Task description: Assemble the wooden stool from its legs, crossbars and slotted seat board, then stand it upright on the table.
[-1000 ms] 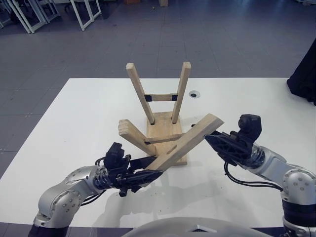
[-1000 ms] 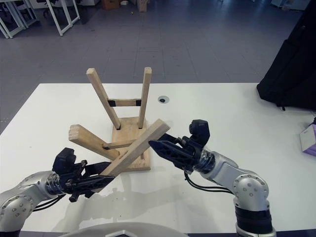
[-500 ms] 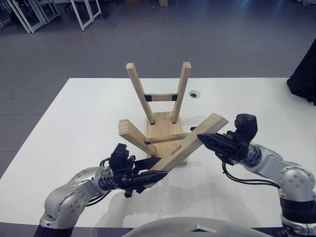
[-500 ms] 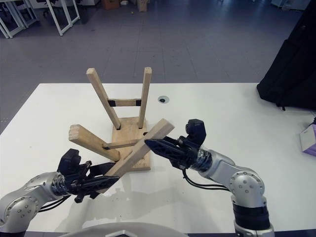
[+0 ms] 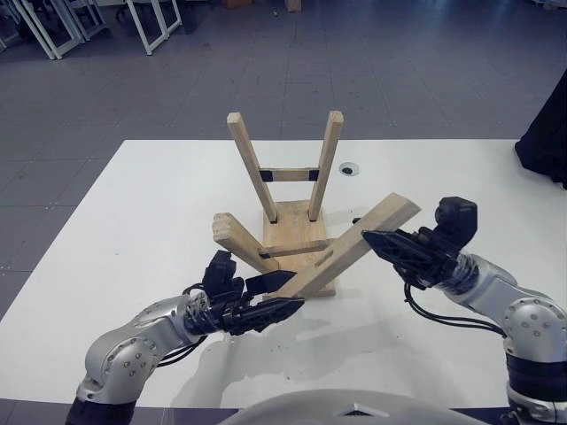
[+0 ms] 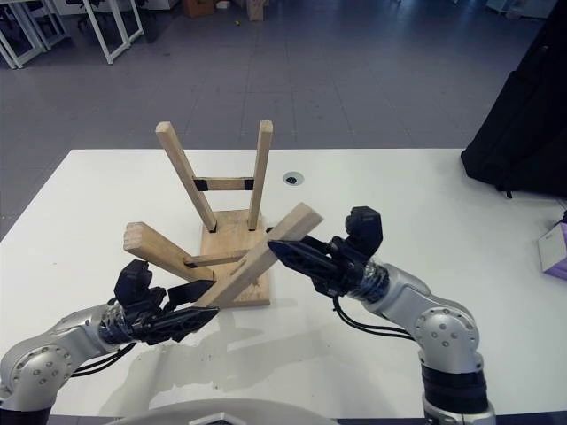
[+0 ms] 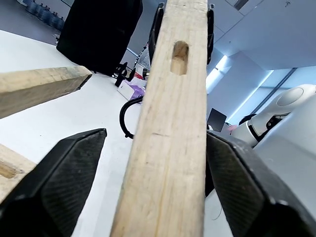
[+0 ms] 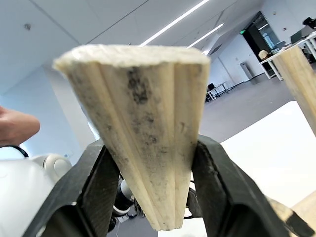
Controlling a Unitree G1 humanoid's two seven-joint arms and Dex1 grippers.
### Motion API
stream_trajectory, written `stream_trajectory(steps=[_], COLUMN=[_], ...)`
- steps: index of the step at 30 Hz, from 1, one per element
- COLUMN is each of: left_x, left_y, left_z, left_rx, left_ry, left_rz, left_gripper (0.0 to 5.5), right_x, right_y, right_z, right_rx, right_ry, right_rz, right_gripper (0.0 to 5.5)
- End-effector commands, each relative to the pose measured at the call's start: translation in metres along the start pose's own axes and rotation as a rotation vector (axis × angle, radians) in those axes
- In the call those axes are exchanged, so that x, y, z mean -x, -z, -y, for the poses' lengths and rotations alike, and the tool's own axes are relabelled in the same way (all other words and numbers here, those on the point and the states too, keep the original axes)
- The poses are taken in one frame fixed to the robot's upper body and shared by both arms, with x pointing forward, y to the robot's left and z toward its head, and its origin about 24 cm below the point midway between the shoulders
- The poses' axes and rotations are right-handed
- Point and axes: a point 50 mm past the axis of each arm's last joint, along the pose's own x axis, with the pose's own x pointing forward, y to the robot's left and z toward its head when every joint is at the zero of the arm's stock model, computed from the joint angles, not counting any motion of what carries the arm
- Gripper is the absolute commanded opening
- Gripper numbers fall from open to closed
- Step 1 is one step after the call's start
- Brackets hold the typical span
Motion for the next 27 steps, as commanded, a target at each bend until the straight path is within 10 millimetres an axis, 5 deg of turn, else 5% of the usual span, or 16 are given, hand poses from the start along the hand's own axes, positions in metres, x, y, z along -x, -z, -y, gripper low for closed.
stream_trajectory(steps=[1,6,17,27], left_x=[0.012,0.014,0.013,0.012], left_y=[0.004,0.01,0.009,0.016], left_z=[0.0,0.001,-0.004,-0.009], left_rx=[-0.006,-0.004,-0.018,-0.024], left_ry=[-0.089,-0.119,-0.117,-0.126], left_rz=[-0.014,-0.011,-0.051,-0.064], left_gripper=[3.59,3.59,3.59,3.59], right_x=[0.026,0.042,0.025,-0.002], right_y=[-0.017,-0.031,-0.048,-0.052], right_z=[0.002,0.022,0.065,0.058], right_rx=[0.076,0.176,0.362,0.525], right_ry=[0.053,0.136,0.156,-0.028], right_rz=[-0.112,-0.154,-0.246,-0.545], right_gripper=[2.07,2.07,2.07,2.04])
